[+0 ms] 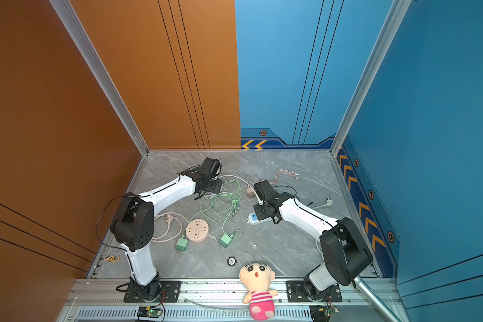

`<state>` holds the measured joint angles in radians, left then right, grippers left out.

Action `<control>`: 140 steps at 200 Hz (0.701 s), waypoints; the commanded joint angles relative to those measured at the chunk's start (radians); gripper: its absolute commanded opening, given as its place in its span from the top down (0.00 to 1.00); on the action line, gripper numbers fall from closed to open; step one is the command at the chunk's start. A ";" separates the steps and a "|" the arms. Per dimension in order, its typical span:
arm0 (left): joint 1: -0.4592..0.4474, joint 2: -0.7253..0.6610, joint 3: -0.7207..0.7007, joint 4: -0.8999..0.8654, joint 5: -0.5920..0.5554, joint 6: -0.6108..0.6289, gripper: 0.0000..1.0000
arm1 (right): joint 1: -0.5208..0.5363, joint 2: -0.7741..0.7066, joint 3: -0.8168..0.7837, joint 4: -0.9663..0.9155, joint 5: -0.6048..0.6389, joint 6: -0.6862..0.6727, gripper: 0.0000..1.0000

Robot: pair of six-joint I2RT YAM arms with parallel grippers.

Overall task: Insert plugs into power strip
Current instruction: Place the power cord at the center of the table.

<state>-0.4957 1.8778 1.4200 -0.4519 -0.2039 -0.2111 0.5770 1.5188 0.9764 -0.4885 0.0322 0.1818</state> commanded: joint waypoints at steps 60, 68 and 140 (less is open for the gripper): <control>0.000 -0.017 -0.016 0.005 0.015 -0.016 0.87 | 0.005 -0.003 -0.056 -0.009 0.033 0.034 1.00; 0.000 -0.017 -0.016 0.005 0.016 -0.016 0.87 | 0.006 -0.004 -0.060 -0.007 0.034 0.036 1.00; -0.001 -0.031 -0.016 0.004 0.015 -0.015 0.84 | 0.007 0.000 -0.094 0.039 0.029 0.051 1.00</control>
<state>-0.4957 1.8778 1.4200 -0.4519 -0.2039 -0.2111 0.5800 1.5127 0.9108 -0.4427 0.0467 0.2092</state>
